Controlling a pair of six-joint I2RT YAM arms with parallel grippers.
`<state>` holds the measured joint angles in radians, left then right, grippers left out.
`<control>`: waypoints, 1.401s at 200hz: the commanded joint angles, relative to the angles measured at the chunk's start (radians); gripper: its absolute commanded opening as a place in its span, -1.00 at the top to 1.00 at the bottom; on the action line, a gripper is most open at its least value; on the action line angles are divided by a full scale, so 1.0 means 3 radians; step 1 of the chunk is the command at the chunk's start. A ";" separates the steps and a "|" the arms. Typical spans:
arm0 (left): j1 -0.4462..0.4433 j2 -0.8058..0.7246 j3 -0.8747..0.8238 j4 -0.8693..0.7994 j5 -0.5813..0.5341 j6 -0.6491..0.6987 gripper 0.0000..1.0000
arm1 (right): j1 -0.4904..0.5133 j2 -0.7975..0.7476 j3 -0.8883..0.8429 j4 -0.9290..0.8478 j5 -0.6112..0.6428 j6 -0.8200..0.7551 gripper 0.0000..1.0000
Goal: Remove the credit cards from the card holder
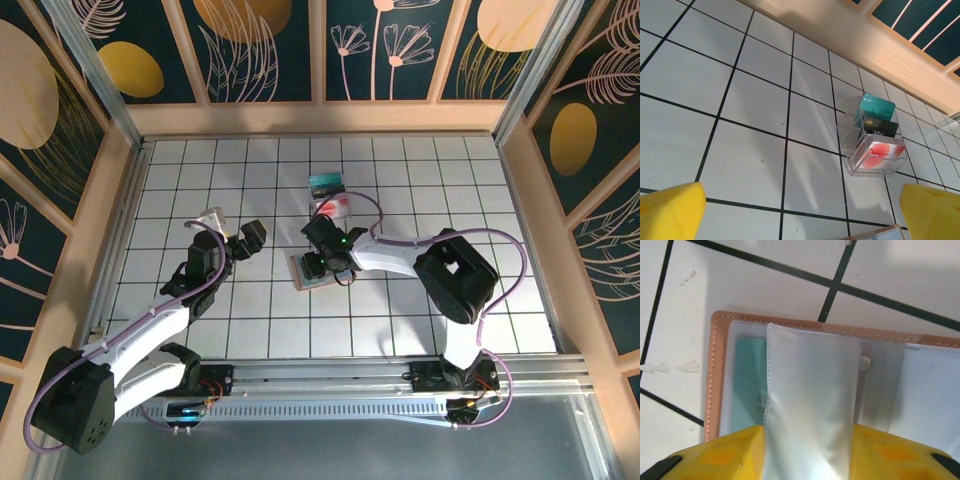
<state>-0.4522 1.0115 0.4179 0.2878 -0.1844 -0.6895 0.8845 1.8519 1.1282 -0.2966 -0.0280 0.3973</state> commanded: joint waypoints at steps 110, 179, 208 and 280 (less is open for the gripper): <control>0.0013 -0.0157 0.0113 -0.0119 -0.0187 0.0152 -0.98 | 0.0064 -0.0174 0.0207 -0.0551 0.0940 0.0058 -0.13; 0.0010 -0.0107 0.0173 -0.0145 -0.0151 0.0196 -0.98 | 0.0028 -0.0237 0.0192 -0.0676 0.1252 0.0143 -0.06; 0.0000 -0.0021 0.0277 -0.0264 -0.0129 0.0289 -0.98 | -0.0064 -0.0304 0.0143 -0.0683 0.1296 0.0188 -0.06; -0.0739 0.0627 0.0770 -0.0714 -0.0746 0.0459 -0.98 | -0.0460 -0.0486 -0.0180 -0.0450 0.0984 0.0217 0.20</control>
<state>-0.6262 1.1343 0.6052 0.1398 -0.3374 -0.5720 0.7734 1.7370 1.1141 -0.4591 0.2977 0.4488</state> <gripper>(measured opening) 0.988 0.405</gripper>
